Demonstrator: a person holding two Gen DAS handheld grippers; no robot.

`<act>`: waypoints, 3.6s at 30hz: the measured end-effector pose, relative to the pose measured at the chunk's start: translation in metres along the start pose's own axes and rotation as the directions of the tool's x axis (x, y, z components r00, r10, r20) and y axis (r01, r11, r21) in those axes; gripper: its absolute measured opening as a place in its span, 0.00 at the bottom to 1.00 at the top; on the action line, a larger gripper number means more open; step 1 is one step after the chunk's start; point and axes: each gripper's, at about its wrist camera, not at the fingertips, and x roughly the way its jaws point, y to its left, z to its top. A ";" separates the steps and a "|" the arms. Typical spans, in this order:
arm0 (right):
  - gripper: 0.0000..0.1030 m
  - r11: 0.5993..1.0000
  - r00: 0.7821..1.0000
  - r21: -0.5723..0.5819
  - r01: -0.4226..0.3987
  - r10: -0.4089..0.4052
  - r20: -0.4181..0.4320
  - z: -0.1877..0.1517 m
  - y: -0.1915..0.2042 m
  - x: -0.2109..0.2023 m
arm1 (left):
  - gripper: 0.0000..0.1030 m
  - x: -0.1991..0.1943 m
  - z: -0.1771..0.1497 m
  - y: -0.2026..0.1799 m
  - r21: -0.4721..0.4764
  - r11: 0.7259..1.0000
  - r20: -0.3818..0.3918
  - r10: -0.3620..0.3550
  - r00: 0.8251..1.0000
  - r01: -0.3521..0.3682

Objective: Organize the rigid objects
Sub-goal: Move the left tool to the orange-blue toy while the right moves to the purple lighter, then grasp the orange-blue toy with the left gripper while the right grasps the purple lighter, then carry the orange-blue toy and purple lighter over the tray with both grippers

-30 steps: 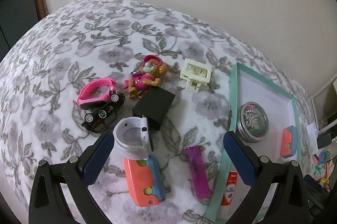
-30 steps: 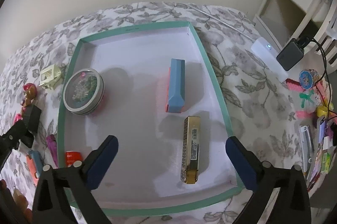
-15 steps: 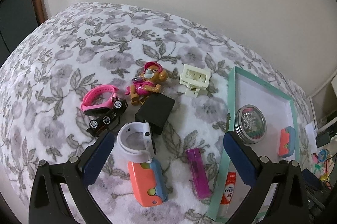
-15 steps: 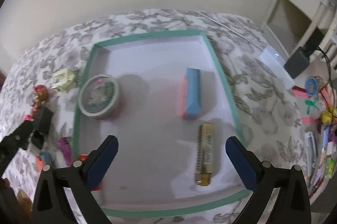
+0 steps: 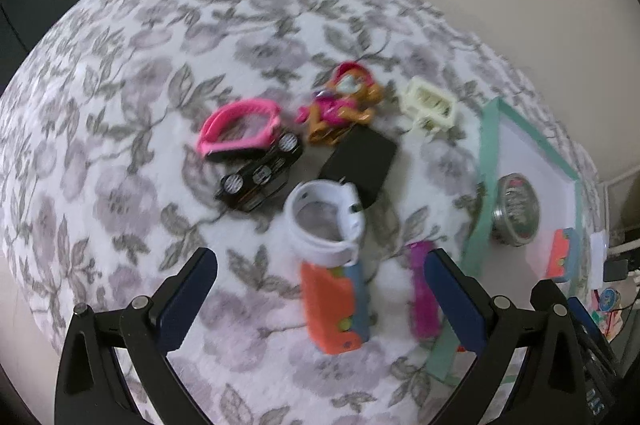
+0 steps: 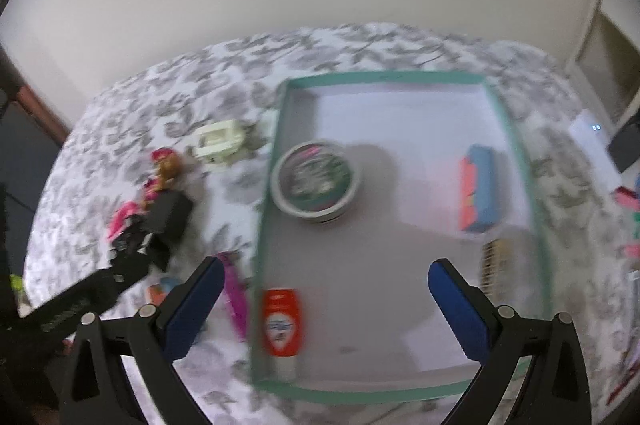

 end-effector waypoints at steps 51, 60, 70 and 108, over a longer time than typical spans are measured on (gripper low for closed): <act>0.41 0.926 0.989 -0.368 -0.086 0.034 -0.145 -0.039 0.092 0.050 | 0.68 0.026 -0.009 0.011 -0.015 0.999 -0.144 0.038 0.989 -0.040; 0.40 0.902 0.989 -0.430 -0.038 -0.029 -0.148 -0.045 0.106 0.065 | 0.49 0.018 -0.016 0.002 -0.009 1.000 -0.151 -0.006 0.989 0.005; 0.31 0.910 0.977 -0.404 -0.095 0.009 -0.211 -0.051 0.106 0.070 | 0.46 0.027 -0.018 0.003 -0.018 0.999 -0.170 -0.034 0.985 0.031; 0.21 0.937 0.982 -0.326 -0.124 0.068 -0.178 -0.039 0.088 0.052 | 0.39 0.023 -0.011 0.024 -0.080 0.992 -0.150 -0.114 0.982 0.102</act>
